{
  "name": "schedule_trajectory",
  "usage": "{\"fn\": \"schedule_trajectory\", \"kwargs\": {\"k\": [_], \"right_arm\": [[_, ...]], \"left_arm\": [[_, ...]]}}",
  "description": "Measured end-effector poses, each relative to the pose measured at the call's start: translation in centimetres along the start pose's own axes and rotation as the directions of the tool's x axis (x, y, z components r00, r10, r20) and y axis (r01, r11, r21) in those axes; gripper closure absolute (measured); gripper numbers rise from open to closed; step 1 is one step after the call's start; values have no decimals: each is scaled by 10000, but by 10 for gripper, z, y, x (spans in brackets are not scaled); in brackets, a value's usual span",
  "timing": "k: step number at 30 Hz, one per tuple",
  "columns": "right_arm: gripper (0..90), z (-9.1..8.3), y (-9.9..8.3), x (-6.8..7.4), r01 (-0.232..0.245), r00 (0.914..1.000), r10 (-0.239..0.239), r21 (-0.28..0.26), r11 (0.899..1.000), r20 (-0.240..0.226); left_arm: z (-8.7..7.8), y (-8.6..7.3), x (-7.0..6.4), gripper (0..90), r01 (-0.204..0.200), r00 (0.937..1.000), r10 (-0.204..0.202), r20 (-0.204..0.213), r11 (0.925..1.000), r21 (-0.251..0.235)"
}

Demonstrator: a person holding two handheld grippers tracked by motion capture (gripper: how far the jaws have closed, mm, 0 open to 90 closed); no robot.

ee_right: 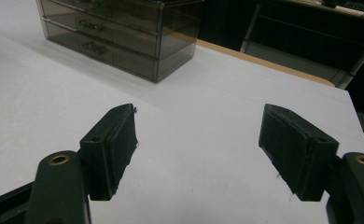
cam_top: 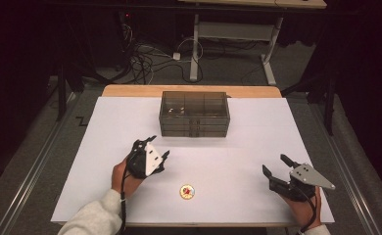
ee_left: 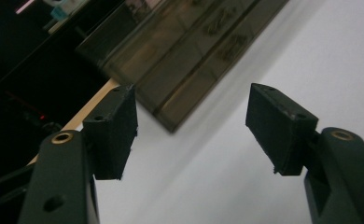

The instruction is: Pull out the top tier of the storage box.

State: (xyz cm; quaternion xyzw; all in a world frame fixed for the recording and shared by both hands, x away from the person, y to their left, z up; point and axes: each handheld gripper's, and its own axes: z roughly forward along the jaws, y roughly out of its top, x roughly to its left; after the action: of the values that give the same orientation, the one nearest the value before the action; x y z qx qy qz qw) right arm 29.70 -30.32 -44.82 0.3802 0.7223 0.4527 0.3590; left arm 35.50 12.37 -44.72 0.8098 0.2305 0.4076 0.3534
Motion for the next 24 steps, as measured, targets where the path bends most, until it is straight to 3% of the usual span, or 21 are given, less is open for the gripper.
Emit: {"fn": "schedule_trajectory", "kwargs": {"k": [4, 5, 7, 9, 10, 11, 12, 13, 14, 16, 17, 18, 19, 20, 21, 22, 23, 24], "right_arm": [[280, -4, -7, -3, -218, 9997, 216, 189, 9996, 79], [280, -4, -7, -3, -218, 9997, 216, 189, 9996, 79], [277, -6, -9, -2, -228, 9996, 224, 287, 9993, 157], [275, -7, -10, -2, -211, 9995, 204, 293, 9993, 232], [272, -9, -9, -3, -222, 9991, 213, 234, 9995, 359], [271, -9, -9, -3, -247, 9987, 239, 180, 9995, 442], [272, -9, -8, -4, -229, 9987, 223, 131, 9997, 463], [272, -9, -7, -4, -233, 9986, 227, 114, 9997, 477], [272, -9, -7, -4, -233, 9986, 227, 114, 9997, 477], [272, -6, -5, -3, -223, 9987, 220, 48, 9997, 468], [273, -3, -3, -2, -157, 9992, 157, 6, 9999, 379], [273, -2, -3, -2, -99, 9995, 98, 42, 9999, 298], [273, -2, -3, -2, -99, 9995, 98, 42, 9999, 298], [274, 1, -4, -1, 12, 9998, -14, 155, 9999, 177], [277, 1, -4, -1, 3, 9999, -6, 169, 9999, 163], [277, 1, -4, -1, 8, 9999, -11, 167, 9999, 136], [285, 0, -4, -1, 20, 9999, -21, 119, 9999, 108], [285, 0, -4, -1, 20, 9999, -21, 119, 9999, 108]], "left_arm": [[35, 21, -3, 361, -79, 9995, 73, -309, 9998, -178], [35, 21, -3, 387, -79, 9995, 73, -309, 9998, -178], [54, 32, -8, 406, -318, 9978, 304, -584, 9992, -233], [60, 35, -12, 437, -542, 9957, 528, -761, 9984, -166], [70, 40, -19, 439, -995, 9900, 968, -1030, 9948, -211], [70, 40, -19, 456, -995, 9900, 968, -1030, 9948, -211], [79, 44, -28, 474, -1552, 9794, 1541, -1307, 9879, 20], [84, 45, -32, 474, -1791, 9717, 1797, -1532, 9837, 182], [84, 45, -32, 476, -1791, 9717, 1797, -1532, 9837, 182], [92, 45, -37, 480, -1951, 9594, 2001, -1985, 9798, 449], [94, 47, -40, 555, -2000, 9534, 2030, -2234, 9791, 364], [94, 47, -40, 558, -2000, 9534, 2030, -2234, 9791, 364], [96, 48, -44, 558, -2252, 9415, 2308, -2454, 9730, 512], [99, 50, -51, 588, -2589, 9177, 2674, -2938, 9635, 683], [100, 51, -53, 608, -2587, 9093, 2677, -3186, 9633, 713], [100, 51, -53, 648, -2587, 9093, 2677, -3186, 9633, 713], [100, 50, -53, 674, -2580, 9000, 2663, -3450, 9636, 707], [100, 50, -53, 691, -2580, 9000, 2663, -3450, 9636, 707]]}}
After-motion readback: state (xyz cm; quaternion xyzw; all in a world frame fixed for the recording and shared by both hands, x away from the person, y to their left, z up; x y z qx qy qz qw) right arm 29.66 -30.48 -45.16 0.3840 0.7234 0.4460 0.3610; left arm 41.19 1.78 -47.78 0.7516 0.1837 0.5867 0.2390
